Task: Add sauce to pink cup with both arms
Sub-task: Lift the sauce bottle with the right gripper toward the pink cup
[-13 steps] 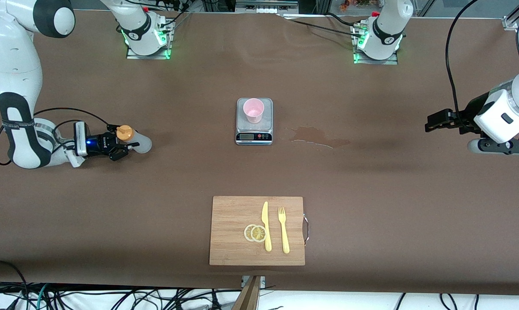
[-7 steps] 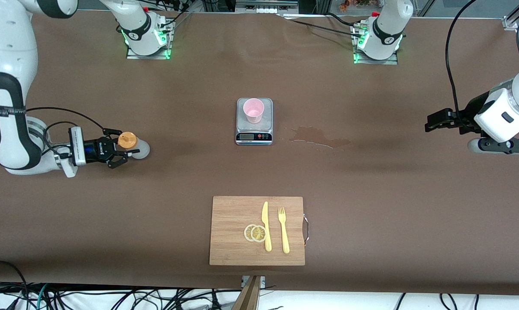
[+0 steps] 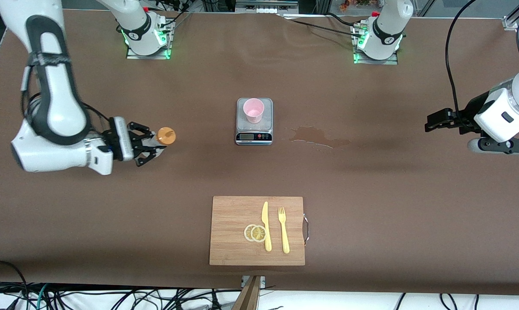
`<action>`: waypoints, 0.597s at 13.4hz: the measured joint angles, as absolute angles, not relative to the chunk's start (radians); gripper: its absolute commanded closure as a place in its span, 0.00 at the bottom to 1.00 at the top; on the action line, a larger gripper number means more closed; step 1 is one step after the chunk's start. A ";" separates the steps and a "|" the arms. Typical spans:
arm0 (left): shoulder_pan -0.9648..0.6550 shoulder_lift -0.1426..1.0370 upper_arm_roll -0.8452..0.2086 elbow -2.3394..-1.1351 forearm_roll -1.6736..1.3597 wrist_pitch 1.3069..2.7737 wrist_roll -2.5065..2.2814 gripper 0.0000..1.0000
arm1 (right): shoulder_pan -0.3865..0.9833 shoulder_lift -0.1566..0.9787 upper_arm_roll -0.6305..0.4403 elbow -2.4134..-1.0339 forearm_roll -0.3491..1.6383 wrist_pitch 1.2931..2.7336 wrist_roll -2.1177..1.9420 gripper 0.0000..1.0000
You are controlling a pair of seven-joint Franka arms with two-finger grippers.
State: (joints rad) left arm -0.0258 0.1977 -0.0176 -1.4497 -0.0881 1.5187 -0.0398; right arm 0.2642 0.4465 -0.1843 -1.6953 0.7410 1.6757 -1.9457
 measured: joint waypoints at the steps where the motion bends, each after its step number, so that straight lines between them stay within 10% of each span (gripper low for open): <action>1: -0.026 0.198 -0.018 -1.450 -0.088 1.519 -0.040 0.00 | 0.305 0.421 -0.184 -1.713 0.697 1.703 -1.895 0.91; 8: -0.026 0.198 -0.017 -1.449 -0.088 1.519 -0.040 0.00 | 0.585 0.338 -0.181 -1.788 0.372 1.830 -1.473 0.88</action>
State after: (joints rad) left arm -0.0256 0.1978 -0.0170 -1.4492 -0.0881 1.5187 -0.0398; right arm 0.5850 0.3381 -0.1812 -1.7876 0.3721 1.8301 -1.4731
